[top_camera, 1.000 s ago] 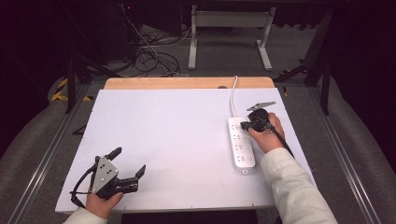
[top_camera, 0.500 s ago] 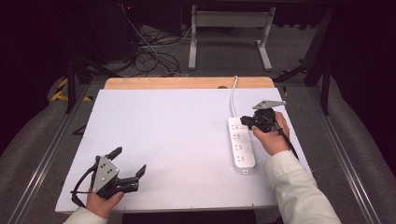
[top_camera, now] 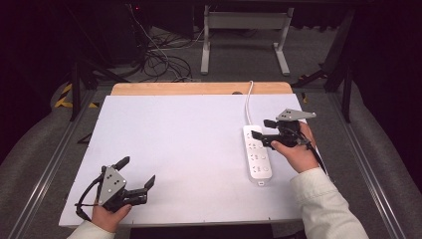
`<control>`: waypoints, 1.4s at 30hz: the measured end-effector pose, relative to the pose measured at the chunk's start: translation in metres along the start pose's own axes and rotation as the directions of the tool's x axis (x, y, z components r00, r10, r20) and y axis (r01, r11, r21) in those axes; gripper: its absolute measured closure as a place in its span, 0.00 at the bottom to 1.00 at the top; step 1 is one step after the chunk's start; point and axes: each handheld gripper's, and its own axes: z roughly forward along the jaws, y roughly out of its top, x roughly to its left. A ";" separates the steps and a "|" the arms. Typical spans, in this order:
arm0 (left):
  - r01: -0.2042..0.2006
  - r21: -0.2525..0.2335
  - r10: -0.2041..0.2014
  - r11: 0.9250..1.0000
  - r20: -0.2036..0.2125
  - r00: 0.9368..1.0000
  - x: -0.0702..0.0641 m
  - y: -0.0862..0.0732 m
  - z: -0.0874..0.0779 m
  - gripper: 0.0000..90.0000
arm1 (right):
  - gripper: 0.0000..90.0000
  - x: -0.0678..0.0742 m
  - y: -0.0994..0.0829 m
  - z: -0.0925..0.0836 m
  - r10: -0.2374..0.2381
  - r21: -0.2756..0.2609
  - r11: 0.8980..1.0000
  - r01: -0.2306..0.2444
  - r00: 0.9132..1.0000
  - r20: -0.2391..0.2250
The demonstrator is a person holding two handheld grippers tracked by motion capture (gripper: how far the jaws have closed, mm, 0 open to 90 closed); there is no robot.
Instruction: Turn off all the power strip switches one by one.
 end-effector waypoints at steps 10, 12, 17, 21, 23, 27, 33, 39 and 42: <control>0.001 0.001 -0.001 1.000 0.002 1.000 0.000 0.000 0.000 0.07 | 0.24 0.020 -0.011 -0.030 -0.007 -0.124 0.992 0.000 0.998 -0.056; -0.003 0.000 0.003 1.000 0.000 1.000 0.000 0.000 -0.001 0.07 | 0.23 0.023 -0.015 -0.035 -0.001 -0.141 0.990 -0.009 0.997 -0.072; 0.004 -0.003 -0.004 1.000 0.002 1.000 0.000 0.000 -0.001 0.07 | 0.19 0.029 -0.028 -0.048 -0.015 -0.165 0.986 -0.002 0.995 -0.097; 0.005 0.000 -0.005 1.000 0.007 1.000 0.000 0.000 -0.001 0.07 | 0.16 0.031 -0.043 -0.054 -0.024 -0.160 0.987 0.008 0.995 -0.099; 0.005 -0.002 -0.005 1.000 0.007 1.000 0.000 0.000 -0.001 0.07 | 0.15 0.032 -0.051 -0.057 -0.014 -0.171 0.985 -0.004 0.995 -0.103; 0.006 0.002 -0.006 1.000 0.012 1.000 0.001 0.000 -0.002 0.07 | 0.14 0.036 -0.065 -0.060 -0.010 -0.182 0.983 -0.013 0.992 -0.123; 0.004 0.007 -0.004 1.000 0.020 1.000 0.001 0.000 -0.003 0.05 | 0.14 0.041 -0.087 -0.060 -0.023 -0.167 0.986 0.004 0.994 -0.109; 0.014 0.009 -0.014 1.000 0.021 1.000 0.000 -0.002 -0.004 0.04 | 0.13 0.045 -0.106 -0.058 -0.021 -0.164 0.986 0.001 0.993 -0.117; 0.013 0.010 -0.013 1.000 0.022 1.000 0.000 -0.003 -0.006 0.04 | 0.11 0.046 -0.115 -0.055 -0.025 -0.152 0.988 0.006 0.992 -0.123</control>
